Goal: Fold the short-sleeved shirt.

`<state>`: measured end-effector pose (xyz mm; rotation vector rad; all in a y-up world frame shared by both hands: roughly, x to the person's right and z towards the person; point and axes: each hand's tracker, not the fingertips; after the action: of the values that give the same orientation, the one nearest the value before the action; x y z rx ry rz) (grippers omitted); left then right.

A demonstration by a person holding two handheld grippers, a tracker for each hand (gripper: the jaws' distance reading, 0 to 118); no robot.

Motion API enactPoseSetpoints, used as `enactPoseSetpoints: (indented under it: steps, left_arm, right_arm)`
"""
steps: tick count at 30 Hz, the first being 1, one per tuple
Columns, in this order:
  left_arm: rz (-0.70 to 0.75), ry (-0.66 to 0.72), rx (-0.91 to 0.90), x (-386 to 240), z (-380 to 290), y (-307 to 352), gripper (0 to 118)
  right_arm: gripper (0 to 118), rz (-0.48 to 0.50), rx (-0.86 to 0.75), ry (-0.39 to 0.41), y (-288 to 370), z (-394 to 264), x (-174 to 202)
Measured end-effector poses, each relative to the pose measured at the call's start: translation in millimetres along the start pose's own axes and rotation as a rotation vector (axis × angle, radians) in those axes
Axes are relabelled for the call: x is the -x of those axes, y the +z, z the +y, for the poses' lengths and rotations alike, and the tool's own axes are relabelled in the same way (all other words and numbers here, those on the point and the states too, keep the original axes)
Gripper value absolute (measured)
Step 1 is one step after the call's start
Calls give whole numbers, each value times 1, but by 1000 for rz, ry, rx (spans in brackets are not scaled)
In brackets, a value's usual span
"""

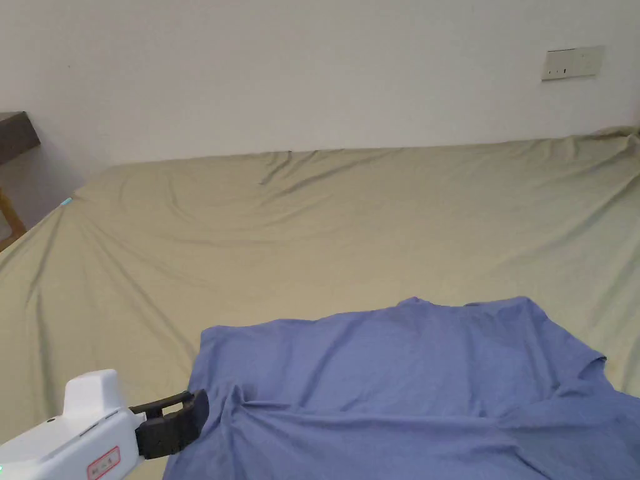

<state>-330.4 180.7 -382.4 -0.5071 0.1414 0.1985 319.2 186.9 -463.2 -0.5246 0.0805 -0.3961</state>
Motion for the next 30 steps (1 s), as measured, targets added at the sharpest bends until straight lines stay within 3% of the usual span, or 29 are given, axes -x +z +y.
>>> enactPoseSetpoints:
  steps: [2, 3, 4, 5, 6, 8, 10, 13, 23, 24, 26, 27, 30]
  left_arm:
    - [-3, 24, -16, 7, -7, 32, 118]
    - [-25, 62, -9, 6, -12, 49, 110]
    - [-80, 99, 9, 12, -17, 62, 90]
    - [-109, 116, 14, 17, -23, 72, 57]
    - [-90, 120, 16, 20, -30, 78, 1]
    - [-51, 72, 95, 22, -41, 76, 0]
    - [19, 7, 108, 27, -52, 70, 0]
    - [-88, 123, 156, 28, -58, 57, 0]
    - [-54, 85, 311, 40, -61, -16, 0]
    - [-44, 49, 316, 39, -62, -23, 22]
    - [-18, -21, 369, 35, -63, -37, 94]
    - [-1, -38, 387, 32, -65, -43, 118]
    - [-41, -4, 376, 32, -65, -52, 113]
  right_arm:
    - [114, 36, 16, -13, 36, -3, 7]
    - [91, 58, 4, -12, 56, -6, 12]
    - [64, 60, -5, 2, 61, -9, 2]
    - [33, 57, -24, 28, 76, -13, 6]
    - [2, 44, -39, 69, 91, -17, 10]
    - [1, 17, -4, 93, 98, -26, 4]
    - [1, 19, -7, 71, 113, -32, -1]
    - [0, 16, -18, 59, 129, -40, -4]
    - [0, -53, 28, 90, 148, -68, -2]
    - [0, -43, 39, 60, 147, -71, -4]
    - [0, -34, 52, 20, 145, -73, -6]
    - [0, -39, 54, 22, 144, -74, -6]
    - [0, -48, 67, 31, 144, -74, -6]
